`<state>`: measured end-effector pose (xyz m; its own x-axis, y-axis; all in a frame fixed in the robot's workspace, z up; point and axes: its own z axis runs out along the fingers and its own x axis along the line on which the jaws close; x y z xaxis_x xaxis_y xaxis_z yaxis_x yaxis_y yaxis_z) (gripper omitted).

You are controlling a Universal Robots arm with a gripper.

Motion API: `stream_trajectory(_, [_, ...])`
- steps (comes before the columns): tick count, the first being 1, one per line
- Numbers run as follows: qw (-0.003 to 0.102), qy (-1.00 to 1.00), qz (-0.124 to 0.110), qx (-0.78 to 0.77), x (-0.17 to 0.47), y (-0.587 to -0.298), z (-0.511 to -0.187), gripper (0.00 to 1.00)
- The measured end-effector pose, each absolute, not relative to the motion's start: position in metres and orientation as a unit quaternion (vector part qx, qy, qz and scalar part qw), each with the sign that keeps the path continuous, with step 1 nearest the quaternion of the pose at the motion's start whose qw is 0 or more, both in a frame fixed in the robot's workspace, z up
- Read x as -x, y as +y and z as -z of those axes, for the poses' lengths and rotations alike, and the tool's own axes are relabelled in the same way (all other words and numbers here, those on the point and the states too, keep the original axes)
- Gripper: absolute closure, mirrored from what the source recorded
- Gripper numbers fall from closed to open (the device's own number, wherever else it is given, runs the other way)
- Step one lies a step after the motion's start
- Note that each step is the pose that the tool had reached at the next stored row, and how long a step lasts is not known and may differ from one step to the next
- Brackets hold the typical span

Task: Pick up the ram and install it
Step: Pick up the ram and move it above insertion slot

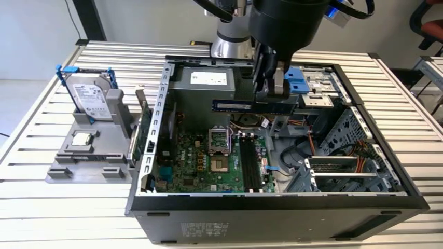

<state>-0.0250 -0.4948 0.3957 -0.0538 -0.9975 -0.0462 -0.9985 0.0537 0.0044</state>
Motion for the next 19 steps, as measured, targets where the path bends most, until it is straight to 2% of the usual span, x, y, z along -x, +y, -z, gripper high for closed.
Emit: stream_trajectory(19, [0.013,0.726,-0.018,0.688,0.007,-0.489,-0.395,1.00])
